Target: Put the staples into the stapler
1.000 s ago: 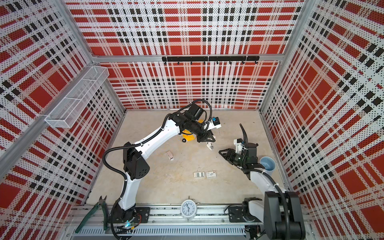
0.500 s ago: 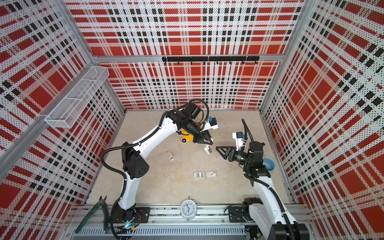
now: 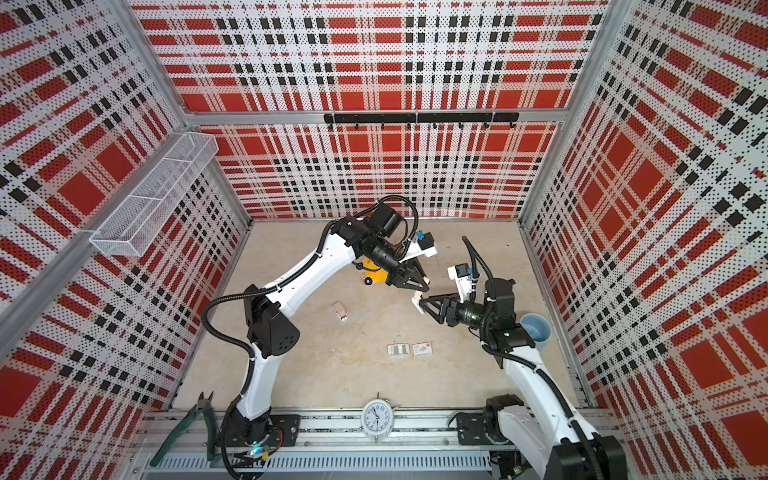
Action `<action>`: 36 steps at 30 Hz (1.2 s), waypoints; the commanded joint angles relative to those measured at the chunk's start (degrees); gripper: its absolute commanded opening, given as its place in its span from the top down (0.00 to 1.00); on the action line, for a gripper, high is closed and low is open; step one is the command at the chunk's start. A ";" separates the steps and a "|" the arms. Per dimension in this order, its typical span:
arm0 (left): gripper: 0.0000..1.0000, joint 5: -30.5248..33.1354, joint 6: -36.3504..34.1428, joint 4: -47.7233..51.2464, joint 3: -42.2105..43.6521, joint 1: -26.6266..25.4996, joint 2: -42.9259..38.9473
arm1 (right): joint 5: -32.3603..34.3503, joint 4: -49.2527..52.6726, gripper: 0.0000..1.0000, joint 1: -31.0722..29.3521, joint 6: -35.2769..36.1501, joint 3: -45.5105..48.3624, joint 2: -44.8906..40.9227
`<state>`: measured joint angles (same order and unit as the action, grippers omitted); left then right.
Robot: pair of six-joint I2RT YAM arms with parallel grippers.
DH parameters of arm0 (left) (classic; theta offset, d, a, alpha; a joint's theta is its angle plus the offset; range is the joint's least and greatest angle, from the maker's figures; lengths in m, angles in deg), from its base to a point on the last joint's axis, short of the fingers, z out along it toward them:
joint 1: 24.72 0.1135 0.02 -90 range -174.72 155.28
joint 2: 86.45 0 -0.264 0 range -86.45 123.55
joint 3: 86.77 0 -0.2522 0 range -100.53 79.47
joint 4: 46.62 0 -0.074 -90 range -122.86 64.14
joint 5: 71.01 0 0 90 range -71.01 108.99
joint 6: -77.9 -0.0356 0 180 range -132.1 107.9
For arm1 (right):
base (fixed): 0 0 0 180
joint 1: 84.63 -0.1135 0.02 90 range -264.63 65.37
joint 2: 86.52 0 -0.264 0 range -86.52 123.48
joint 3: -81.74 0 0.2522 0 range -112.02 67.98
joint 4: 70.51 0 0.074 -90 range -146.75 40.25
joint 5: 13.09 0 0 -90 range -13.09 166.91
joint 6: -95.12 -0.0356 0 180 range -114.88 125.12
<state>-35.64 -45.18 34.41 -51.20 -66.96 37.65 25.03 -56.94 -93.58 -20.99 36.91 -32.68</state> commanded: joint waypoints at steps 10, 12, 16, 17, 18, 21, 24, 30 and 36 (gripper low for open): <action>0.77 -5.48 -0.05 2.26 -2.33 -1.04 1.12 | 0.29 -3.77 0.56 -3.71 0.97 -2.86 2.93; 0.77 -6.00 0.32 2.30 -2.33 -1.00 1.15 | 0.29 -4.20 0.61 -3.77 0.95 -2.49 2.72; 0.76 -5.35 0.82 2.27 -2.23 -1.39 1.20 | 0.81 -4.60 0.66 -3.79 -0.95 -2.31 1.97; 0.76 -5.48 0.89 2.29 -2.14 -1.36 1.21 | 0.79 -4.97 0.68 -3.79 -1.16 -2.30 1.90; 0.76 -5.63 1.07 2.32 -2.11 -1.38 1.21 | 0.69 -5.45 0.69 -3.79 -1.43 -2.24 1.99; 0.76 -6.03 1.50 2.32 -2.09 -1.52 0.92 | 0.55 -6.86 0.72 -3.79 -2.39 -1.93 2.23; 0.74 -5.78 1.45 2.30 -2.04 -1.71 0.80 | 0.88 -7.89 0.75 -3.79 -2.92 -1.54 2.48; 0.67 -4.75 1.49 2.31 -1.93 -1.63 0.71 | 2.04 -7.82 0.79 -3.79 -2.88 -1.13 2.40; 0.61 -4.21 1.79 2.22 -1.94 -0.86 0.60 | 3.32 -7.36 0.82 -3.75 -2.50 -1.35 3.00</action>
<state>-38.09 -43.19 34.65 -51.73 -67.31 38.24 24.44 -61.81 -97.85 -22.50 35.76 -30.27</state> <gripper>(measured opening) 0.387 0.308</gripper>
